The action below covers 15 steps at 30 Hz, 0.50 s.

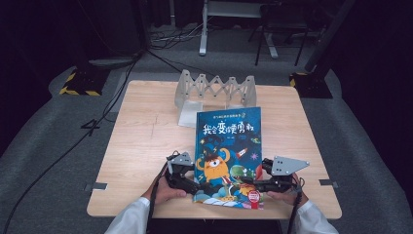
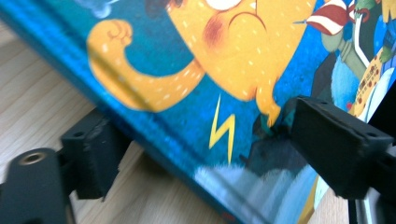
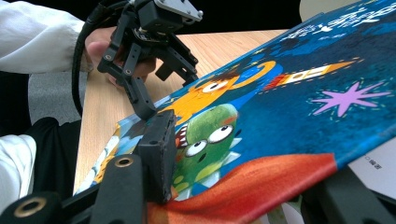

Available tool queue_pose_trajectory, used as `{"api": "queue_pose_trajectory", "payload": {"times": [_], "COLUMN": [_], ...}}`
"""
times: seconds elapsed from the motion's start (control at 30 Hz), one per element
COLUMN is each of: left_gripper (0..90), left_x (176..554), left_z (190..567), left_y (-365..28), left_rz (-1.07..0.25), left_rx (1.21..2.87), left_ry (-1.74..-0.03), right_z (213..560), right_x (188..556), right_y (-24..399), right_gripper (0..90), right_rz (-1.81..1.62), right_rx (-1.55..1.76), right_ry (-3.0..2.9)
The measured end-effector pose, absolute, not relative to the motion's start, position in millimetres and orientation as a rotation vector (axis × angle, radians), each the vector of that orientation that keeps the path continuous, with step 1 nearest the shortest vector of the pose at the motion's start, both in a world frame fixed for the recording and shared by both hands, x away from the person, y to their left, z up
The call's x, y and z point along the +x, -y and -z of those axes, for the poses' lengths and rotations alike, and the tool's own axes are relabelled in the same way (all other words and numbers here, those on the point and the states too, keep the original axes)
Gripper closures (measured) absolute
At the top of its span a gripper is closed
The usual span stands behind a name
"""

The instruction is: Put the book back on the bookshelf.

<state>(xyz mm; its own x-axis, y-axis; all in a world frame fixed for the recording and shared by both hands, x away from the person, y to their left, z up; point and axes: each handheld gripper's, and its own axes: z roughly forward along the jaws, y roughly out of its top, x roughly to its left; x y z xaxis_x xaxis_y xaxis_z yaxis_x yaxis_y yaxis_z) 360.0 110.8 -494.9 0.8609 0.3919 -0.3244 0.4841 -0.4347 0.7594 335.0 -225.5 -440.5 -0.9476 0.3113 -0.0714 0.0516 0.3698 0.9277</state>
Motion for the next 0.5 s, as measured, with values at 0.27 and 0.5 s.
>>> {"api": "queue_pose_trajectory", "payload": {"times": [0.27,0.5], "left_gripper": [20.4,43.8], "left_x": [367,357], "left_z": [496,482], "left_y": [-116,-129], "left_rz": [0.174,0.047], "left_rx": [2.024,1.950], "left_ry": [-0.624,-0.592], "right_z": [439,438], "right_x": [337,337], "right_y": [227,232], "right_gripper": [51.1,54.3], "right_rz": [-1.610,-1.579], "right_rx": [0.308,0.287], "right_ry": [-2.396,-2.399]}}
